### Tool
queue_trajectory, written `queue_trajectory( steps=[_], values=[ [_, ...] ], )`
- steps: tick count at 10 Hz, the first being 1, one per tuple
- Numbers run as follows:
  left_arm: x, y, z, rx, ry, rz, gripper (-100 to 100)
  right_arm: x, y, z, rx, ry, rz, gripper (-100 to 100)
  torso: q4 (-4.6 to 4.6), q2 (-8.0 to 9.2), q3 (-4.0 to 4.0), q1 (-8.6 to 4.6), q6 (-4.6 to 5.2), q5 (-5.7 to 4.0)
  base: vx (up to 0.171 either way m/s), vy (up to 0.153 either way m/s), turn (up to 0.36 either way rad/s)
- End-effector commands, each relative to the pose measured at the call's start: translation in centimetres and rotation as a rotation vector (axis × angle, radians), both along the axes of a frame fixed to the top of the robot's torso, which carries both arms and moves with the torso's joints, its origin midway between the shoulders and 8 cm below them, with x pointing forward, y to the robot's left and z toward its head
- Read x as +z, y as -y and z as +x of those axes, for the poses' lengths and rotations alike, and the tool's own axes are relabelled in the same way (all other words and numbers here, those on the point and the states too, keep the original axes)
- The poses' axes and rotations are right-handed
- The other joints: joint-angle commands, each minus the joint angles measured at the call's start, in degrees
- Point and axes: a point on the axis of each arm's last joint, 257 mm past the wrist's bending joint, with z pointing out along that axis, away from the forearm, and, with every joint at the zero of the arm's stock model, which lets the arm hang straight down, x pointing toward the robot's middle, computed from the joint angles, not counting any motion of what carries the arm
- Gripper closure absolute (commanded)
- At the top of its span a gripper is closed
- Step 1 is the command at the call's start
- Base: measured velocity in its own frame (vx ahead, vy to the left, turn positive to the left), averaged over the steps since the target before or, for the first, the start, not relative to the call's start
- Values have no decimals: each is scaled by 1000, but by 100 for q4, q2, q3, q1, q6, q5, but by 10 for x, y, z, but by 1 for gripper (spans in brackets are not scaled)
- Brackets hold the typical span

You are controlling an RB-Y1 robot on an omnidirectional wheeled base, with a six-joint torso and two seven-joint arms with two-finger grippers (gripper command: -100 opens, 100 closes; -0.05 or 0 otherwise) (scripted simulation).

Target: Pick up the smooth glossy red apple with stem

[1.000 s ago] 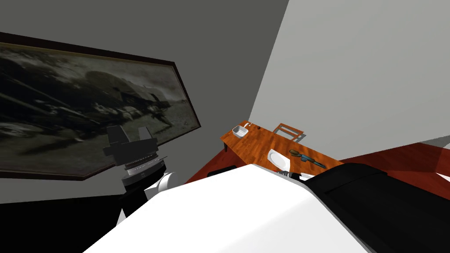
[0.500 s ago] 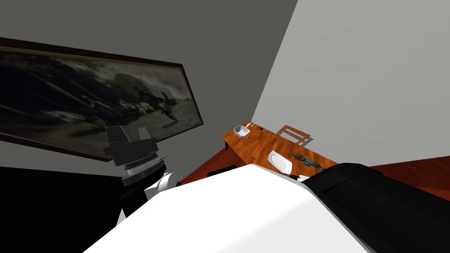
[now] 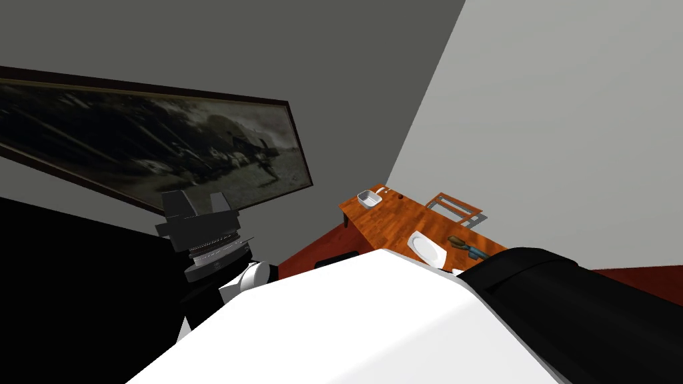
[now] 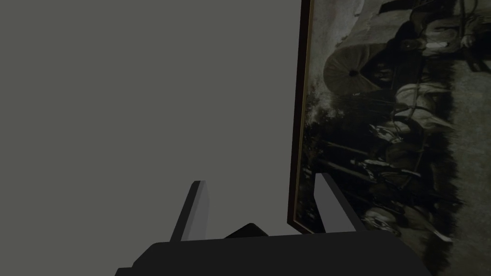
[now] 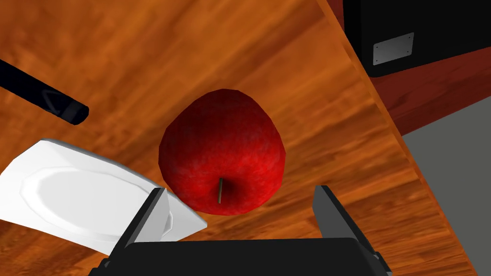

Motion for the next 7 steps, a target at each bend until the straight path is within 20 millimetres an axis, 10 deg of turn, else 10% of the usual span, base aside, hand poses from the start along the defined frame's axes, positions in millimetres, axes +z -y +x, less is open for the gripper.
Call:
queue_trajectory(
  steps=[1, 2, 6, 7],
  values=[
    [0, 0, 0, 0, 0, 0, 0, 0, 0, 0, 0, 0, 0, -100, 0, 0, 0, 0, 0, 0, -20, -17, 5],
    [0, 0, 0, 0, 0, 0, 0, 0, 0, 0, -2, -2, -1, 100, -2, -11, -6, 6, 0, 1, 0, 0, 0],
    [0, 0, 0, 0, 0, 0, 0, 0, 2, -1, -3, -3, -4, 100, -5, -26, -15, 6, -3, -10, -1, -2, -2],
    [0, 0, 0, 0, 0, 0, 0, 0, 2, -1, -3, -3, -4, 0, -5, -26, -15, 6, -3, -10, 0, 0, 0]
  ],
)
